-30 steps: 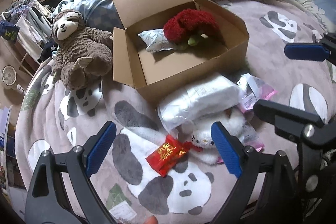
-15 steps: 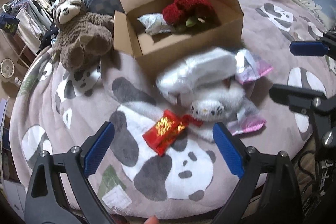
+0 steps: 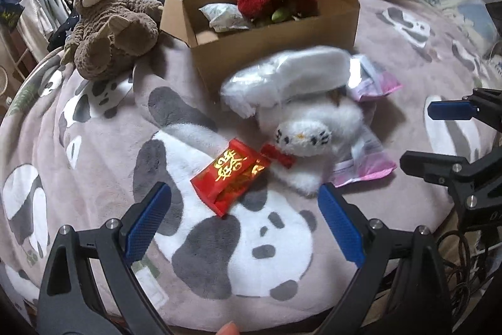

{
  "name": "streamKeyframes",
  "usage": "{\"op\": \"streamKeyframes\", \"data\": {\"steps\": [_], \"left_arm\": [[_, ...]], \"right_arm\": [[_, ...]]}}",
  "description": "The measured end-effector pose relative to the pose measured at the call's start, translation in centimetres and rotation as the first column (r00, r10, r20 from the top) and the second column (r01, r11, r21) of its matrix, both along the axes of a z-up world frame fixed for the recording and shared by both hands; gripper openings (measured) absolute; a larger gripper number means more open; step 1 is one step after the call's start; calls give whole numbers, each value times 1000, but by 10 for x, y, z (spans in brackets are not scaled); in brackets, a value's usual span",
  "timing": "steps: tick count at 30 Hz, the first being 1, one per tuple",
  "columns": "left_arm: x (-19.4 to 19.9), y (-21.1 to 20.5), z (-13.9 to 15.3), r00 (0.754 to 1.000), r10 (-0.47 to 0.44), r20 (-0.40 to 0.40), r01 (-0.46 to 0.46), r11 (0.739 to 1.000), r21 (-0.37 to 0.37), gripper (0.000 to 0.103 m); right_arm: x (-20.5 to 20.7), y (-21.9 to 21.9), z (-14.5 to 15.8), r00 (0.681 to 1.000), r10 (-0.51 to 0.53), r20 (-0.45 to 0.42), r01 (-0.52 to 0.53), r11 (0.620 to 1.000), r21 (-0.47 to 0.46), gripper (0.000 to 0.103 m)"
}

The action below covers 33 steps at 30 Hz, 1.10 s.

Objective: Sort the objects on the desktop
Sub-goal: 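Withdraw both tools from the box toward the remaining items, then grasp the red candy packet with the left tool while the right tool grasps a pink-white snack bag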

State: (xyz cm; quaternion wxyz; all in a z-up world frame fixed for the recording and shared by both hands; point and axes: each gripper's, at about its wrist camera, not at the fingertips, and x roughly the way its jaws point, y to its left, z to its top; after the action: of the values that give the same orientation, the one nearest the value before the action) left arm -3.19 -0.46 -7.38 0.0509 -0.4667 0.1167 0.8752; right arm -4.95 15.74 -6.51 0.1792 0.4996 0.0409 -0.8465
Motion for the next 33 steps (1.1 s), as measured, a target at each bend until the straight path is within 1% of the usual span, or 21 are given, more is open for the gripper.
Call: {"op": "streamKeyframes", "data": {"steps": [5, 9, 11, 14, 19, 23, 25, 30, 33], "left_arm": [[-9, -7, -19, 999, 13, 40, -13, 1000, 11, 95], [-17, -12, -37, 998, 21, 55, -21, 1000, -11, 95], [-23, -16, -48, 996, 21, 88, -20, 1000, -10, 95], [-32, -22, -59, 993, 31, 116, -31, 1000, 2, 95], [-41, -28, -69, 993, 33, 114, -35, 999, 11, 95], [-51, -32, -81, 991, 43, 129, -47, 998, 30, 94], [-55, -34, -84, 992, 42, 121, -46, 998, 30, 95], [-66, -34, -87, 995, 9, 98, -12, 1000, 24, 96], [-71, -36, -89, 994, -7, 108, 3, 999, 34, 97]], "right_arm": [[0, 4, -22, 999, -21, 34, 21, 1000, 6, 84], [0, 7, -34, 999, -24, 33, 24, 1000, 19, 84], [-2, 7, -40, 998, -27, 49, 27, 1000, 8, 84], [-8, 7, -50, 997, -37, 73, 37, 999, -2, 84], [-15, 10, -59, 995, -50, 83, 51, 999, -1, 84], [-19, 15, -64, 994, -59, 89, 59, 998, -3, 84], [-21, 18, -67, 993, -67, 94, 68, 998, -7, 84], [-29, 23, -75, 988, -87, 130, 92, 995, -35, 84], [-34, 23, -78, 985, -85, 148, 96, 993, -67, 84]]}}
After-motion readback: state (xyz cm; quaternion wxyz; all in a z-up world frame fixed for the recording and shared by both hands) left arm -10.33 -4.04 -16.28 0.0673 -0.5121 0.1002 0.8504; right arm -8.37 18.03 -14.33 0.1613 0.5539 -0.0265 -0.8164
